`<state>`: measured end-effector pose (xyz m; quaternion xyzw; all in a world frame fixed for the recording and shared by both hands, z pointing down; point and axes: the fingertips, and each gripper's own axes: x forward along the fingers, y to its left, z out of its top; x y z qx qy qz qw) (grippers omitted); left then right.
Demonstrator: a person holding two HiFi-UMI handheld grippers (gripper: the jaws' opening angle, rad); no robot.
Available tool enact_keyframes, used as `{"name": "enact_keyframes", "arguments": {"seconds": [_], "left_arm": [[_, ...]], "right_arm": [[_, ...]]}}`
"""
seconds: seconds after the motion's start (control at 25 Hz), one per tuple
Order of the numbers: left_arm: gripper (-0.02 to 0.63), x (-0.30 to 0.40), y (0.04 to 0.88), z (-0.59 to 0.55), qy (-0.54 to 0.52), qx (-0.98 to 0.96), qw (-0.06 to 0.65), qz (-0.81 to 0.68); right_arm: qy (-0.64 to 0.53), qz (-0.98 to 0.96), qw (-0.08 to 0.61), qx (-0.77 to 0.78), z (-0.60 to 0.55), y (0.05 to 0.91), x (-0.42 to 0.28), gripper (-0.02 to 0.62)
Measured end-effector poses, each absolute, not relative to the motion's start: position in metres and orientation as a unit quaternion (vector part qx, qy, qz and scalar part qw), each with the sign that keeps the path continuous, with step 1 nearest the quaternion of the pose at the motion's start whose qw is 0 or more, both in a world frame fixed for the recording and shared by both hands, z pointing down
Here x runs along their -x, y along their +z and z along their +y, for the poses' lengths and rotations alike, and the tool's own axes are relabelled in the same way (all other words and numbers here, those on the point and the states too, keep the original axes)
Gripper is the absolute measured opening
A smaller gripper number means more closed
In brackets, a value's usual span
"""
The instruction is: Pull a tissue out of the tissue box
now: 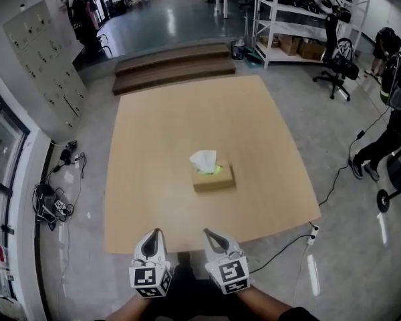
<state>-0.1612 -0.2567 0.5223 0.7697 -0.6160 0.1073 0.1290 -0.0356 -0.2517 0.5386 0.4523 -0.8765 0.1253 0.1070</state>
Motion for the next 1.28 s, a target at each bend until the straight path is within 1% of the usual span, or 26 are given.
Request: {"name": "enact_keyframes", "arguments": {"seconds": [0.44,0.68,0.92,1.04,1.28], "left_arm": [[0.018,0.179,0.529,-0.343,0.086,-0.819,0.141,-0.549],[0.018,0.182,0.540,-0.373,0.091,-0.837,0.139,-0.521],[0.020,0.191,0.543,-0.397,0.097,-0.833,0.130,-0.529],[0.053,0.190,0.547,-0.405,0.097,-0.830,0.133,-0.533],[0.054,0.178,0.555,-0.417,0.106,-0.822,0.134,-0.544]], "right_arm": [[0.125,-0.822,0.146,-0.536,-0.325,0.542,0.037,-0.003],[0.132,-0.796,0.185,-0.561,-0.350,0.551,0.032,0.034],[0.130,-0.788,0.220,-0.559,-0.385,0.556,0.028,0.063],[0.128,-0.786,0.252,-0.551,-0.410,0.572,0.024,0.085],[0.148,-0.783,0.298,-0.525,-0.459,0.604,0.017,0.114]]}}
